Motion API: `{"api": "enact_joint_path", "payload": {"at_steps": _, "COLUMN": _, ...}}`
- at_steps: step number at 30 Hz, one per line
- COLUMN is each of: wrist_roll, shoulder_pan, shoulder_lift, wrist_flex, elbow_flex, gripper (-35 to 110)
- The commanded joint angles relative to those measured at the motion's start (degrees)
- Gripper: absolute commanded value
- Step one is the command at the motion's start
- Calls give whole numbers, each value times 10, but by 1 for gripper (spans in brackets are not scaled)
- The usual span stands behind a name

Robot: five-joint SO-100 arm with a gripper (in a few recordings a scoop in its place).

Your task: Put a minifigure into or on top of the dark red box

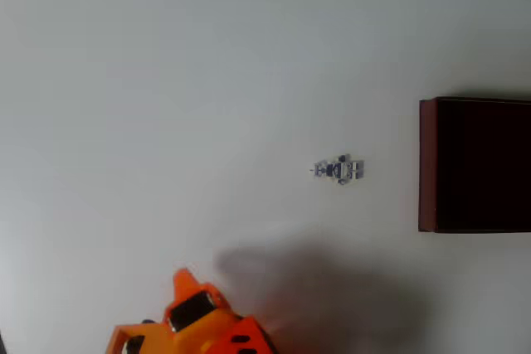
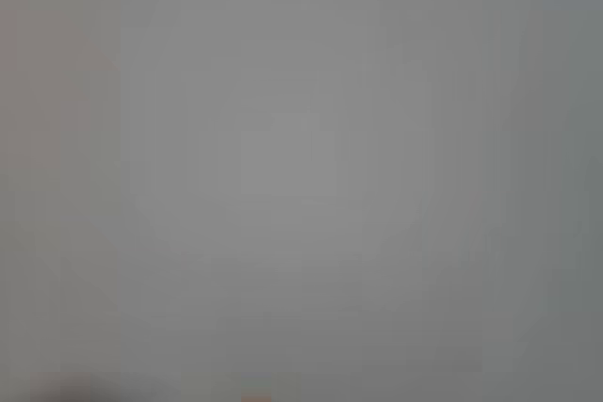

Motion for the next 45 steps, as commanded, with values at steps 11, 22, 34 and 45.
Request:
{"api": "enact_joint_path", "payload": {"at_steps": 11, "wrist_roll": 93, "shoulder_pan": -4, "shoulder_lift": 3, "wrist_flex": -47, "elbow_flex": -171, "gripper": 15}}
{"api": "enact_joint_path", "payload": {"at_steps": 22, "wrist_roll": 6, "shoulder_pan": 184, "shoulder_lift": -417, "wrist_flex": 78, "elbow_flex": -508, "gripper": 23}}
{"api": "enact_joint_path", "payload": {"at_steps": 34, "wrist_roll": -137, "shoulder_pan": 321, "shoulder_lift": -667, "wrist_flex": 164, "elbow_flex": -718, "gripper": 21}}
{"api": "enact_joint_path", "payload": {"at_steps": 45, "wrist_roll": -182, "shoulder_pan": 442, "shoulder_lift": -814, "wrist_flex": 137, "elbow_flex": -802, "gripper": 18}}
